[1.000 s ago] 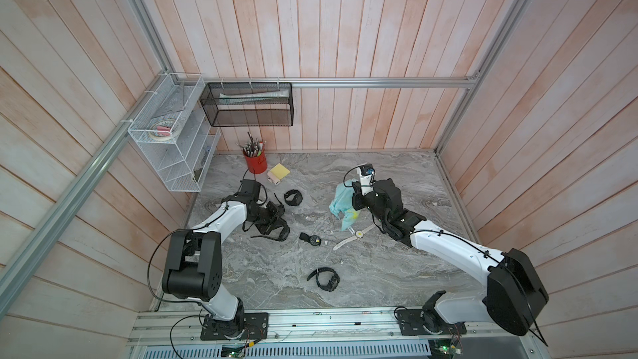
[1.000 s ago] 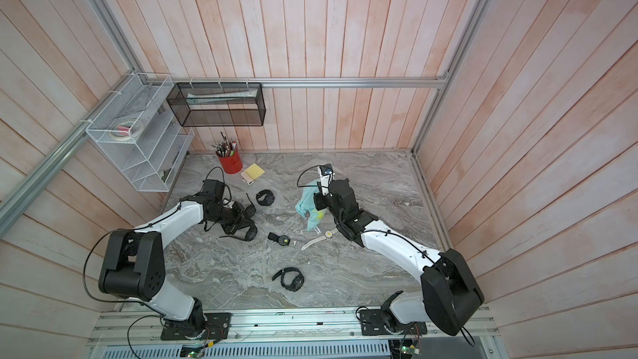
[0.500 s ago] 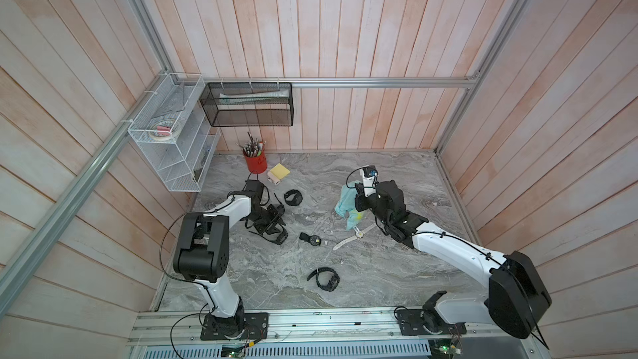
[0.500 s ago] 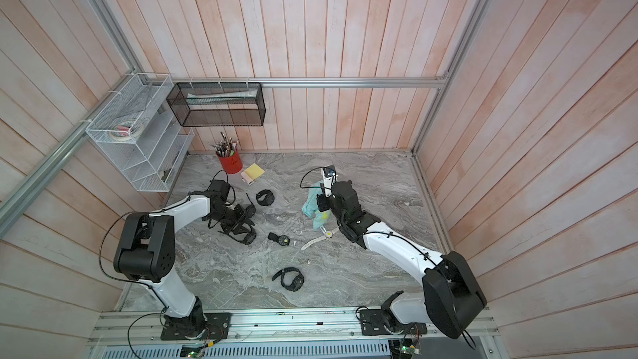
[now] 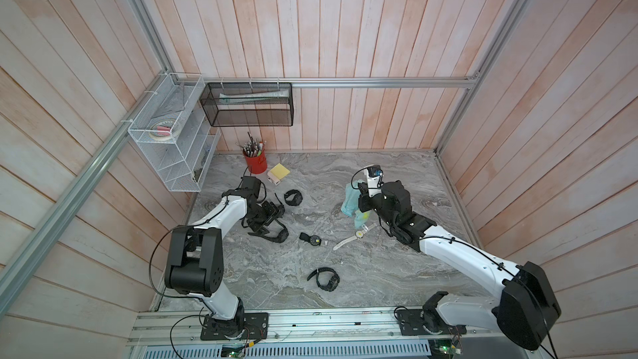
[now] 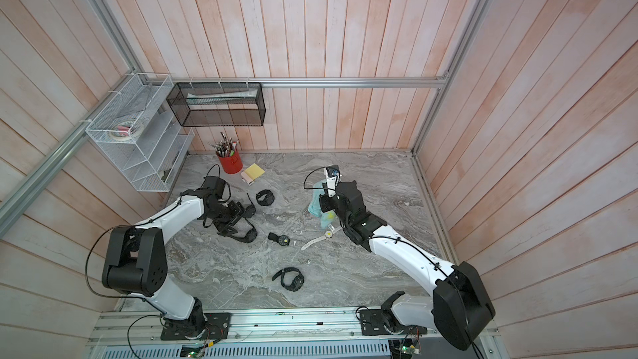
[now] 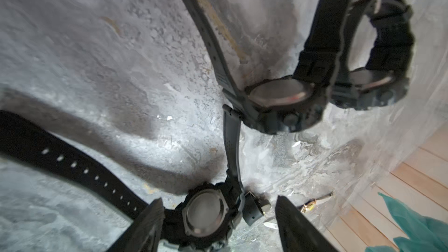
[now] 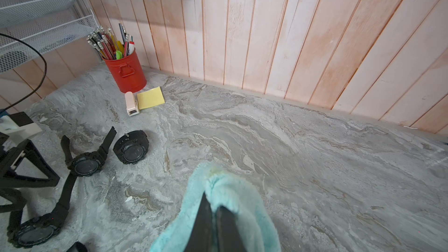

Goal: Wipe the watch dial
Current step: Place the watch at the center of the board, then hold the watch at the center of the board.

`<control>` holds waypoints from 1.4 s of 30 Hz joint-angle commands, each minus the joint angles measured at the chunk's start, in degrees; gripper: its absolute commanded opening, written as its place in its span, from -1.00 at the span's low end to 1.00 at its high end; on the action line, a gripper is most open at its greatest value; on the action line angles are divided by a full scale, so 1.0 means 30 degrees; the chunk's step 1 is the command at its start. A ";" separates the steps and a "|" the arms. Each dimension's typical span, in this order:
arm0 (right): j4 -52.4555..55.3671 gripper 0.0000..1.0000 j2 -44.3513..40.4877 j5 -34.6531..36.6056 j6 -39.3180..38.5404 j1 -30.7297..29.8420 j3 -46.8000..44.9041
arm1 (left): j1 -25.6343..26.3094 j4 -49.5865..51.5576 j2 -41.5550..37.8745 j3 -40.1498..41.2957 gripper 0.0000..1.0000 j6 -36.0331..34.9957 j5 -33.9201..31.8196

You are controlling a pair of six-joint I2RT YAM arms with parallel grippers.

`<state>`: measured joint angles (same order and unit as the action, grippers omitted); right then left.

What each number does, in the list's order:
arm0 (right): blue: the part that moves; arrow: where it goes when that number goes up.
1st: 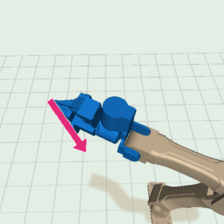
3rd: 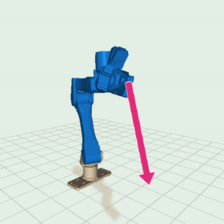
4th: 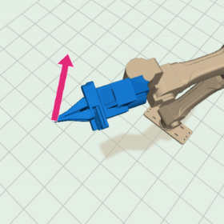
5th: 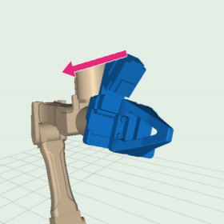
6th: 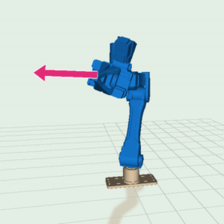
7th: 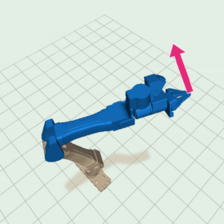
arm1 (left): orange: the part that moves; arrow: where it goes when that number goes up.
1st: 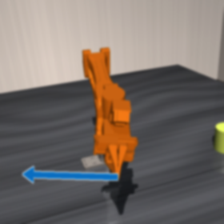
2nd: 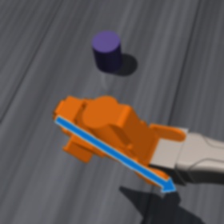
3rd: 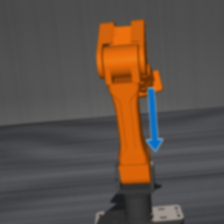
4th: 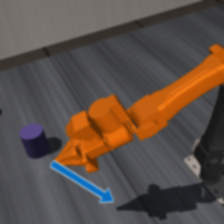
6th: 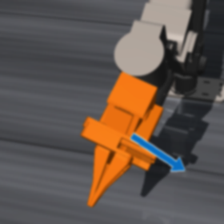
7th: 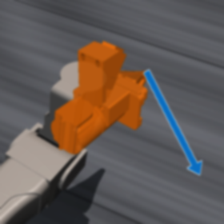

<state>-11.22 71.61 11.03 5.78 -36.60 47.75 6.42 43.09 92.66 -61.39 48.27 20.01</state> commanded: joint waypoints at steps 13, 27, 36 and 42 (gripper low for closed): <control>0.2461 -1.00 -0.1287 0.0745 0.0172 -0.0031 0.0961 | 0.4316 -0.3215 -0.6131 0.2966 0.58 0.6799 -0.1459; 0.4116 -1.00 -0.2147 0.1150 -0.0982 -0.0045 0.1121 | 0.7669 -0.6550 -0.1966 0.3606 0.55 0.9549 -0.2630; 0.3695 -1.00 -0.1771 0.0101 -0.1164 0.0544 0.0623 | 0.7756 -0.3548 0.0953 0.0572 0.45 0.5827 -0.2959; 0.4091 -1.00 -0.1421 -0.0373 -0.1469 0.0583 0.0553 | 0.7452 -0.0819 0.2100 -0.1730 0.40 0.1740 -0.3310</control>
<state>0.69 67.02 11.20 2.46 -35.09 49.12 29.45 34.79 98.06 -64.23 61.82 11.51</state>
